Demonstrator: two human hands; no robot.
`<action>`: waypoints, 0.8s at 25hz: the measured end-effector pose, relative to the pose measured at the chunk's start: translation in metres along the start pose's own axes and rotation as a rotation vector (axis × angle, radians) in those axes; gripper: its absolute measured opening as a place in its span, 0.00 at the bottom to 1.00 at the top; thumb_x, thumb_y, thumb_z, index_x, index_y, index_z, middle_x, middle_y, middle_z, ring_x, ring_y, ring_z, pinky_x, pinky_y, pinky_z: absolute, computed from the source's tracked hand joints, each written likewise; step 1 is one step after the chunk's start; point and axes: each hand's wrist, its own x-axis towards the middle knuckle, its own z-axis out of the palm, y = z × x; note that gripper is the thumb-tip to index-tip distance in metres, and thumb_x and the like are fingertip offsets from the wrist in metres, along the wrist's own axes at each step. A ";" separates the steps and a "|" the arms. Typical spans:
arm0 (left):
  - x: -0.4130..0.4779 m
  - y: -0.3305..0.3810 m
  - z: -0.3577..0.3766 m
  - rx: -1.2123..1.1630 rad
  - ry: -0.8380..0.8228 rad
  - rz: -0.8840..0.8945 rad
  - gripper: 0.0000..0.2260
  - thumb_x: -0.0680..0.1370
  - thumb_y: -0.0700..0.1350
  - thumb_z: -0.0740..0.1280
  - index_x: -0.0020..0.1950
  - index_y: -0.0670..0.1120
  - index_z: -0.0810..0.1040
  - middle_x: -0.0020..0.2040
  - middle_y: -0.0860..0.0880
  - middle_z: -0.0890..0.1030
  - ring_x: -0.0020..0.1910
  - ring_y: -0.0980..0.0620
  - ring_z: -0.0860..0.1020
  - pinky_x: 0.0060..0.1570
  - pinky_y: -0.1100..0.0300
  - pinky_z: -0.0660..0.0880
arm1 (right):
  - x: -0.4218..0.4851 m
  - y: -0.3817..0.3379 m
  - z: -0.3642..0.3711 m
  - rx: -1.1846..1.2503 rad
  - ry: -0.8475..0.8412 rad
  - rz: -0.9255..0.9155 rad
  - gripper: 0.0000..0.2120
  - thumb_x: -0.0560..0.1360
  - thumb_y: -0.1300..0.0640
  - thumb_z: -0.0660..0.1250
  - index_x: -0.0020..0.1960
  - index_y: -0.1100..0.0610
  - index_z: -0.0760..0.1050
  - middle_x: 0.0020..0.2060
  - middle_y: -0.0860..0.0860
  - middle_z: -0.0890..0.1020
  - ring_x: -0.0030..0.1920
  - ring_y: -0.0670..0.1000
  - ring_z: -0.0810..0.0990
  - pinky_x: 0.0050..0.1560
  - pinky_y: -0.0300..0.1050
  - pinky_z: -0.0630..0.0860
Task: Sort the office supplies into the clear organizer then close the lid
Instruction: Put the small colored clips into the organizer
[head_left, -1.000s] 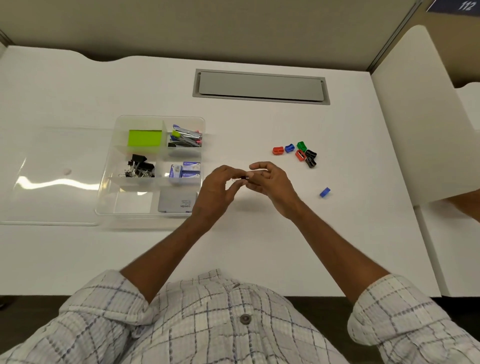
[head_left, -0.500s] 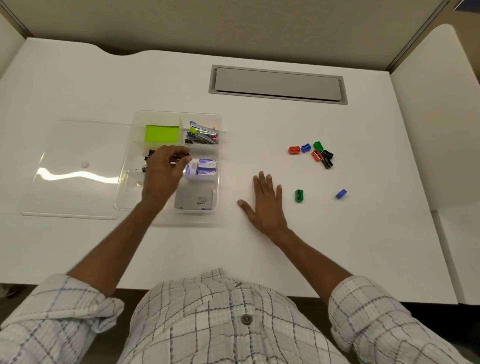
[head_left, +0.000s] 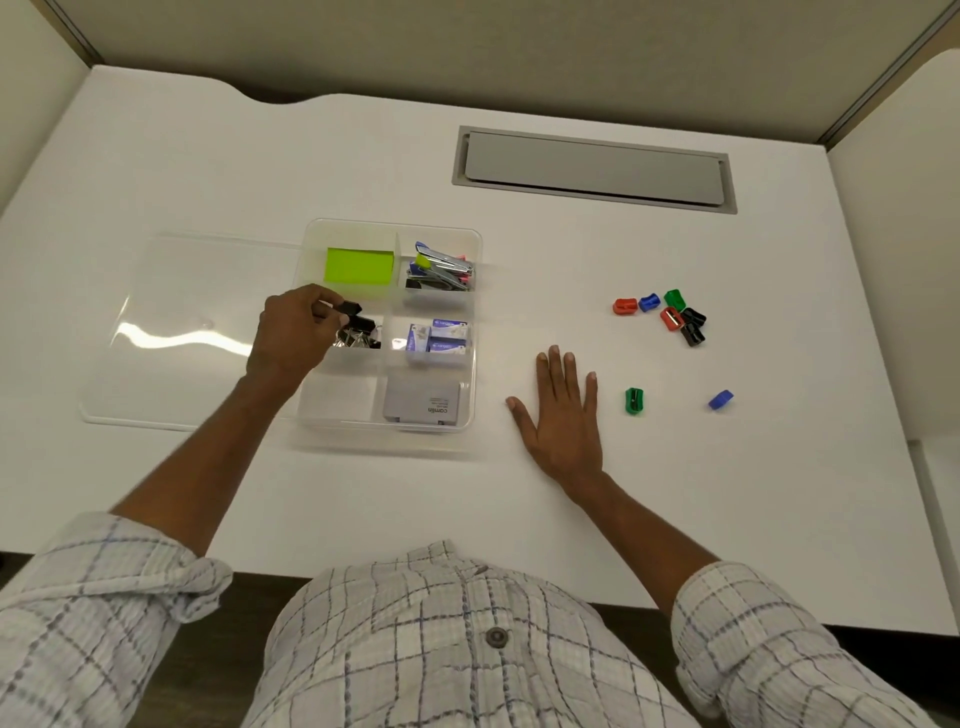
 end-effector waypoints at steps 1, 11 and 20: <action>0.002 0.002 0.001 0.009 0.006 -0.005 0.08 0.75 0.42 0.72 0.54 0.45 0.84 0.45 0.45 0.86 0.43 0.50 0.84 0.45 0.62 0.75 | 0.000 0.000 0.000 0.005 0.004 0.000 0.37 0.82 0.34 0.44 0.82 0.56 0.42 0.82 0.53 0.44 0.81 0.54 0.41 0.80 0.61 0.45; -0.014 0.035 0.032 -0.069 -0.030 0.191 0.10 0.80 0.46 0.69 0.57 0.44 0.83 0.54 0.47 0.85 0.52 0.50 0.83 0.52 0.55 0.80 | -0.001 -0.002 -0.004 -0.005 -0.038 0.009 0.37 0.82 0.35 0.45 0.82 0.56 0.42 0.82 0.53 0.43 0.81 0.54 0.40 0.80 0.60 0.44; -0.043 0.114 0.093 -0.251 -0.192 0.327 0.12 0.78 0.49 0.70 0.60 0.48 0.82 0.58 0.52 0.83 0.57 0.54 0.79 0.61 0.52 0.76 | -0.017 0.040 -0.032 0.014 0.155 0.063 0.25 0.84 0.47 0.56 0.77 0.57 0.64 0.79 0.55 0.62 0.80 0.55 0.58 0.79 0.59 0.55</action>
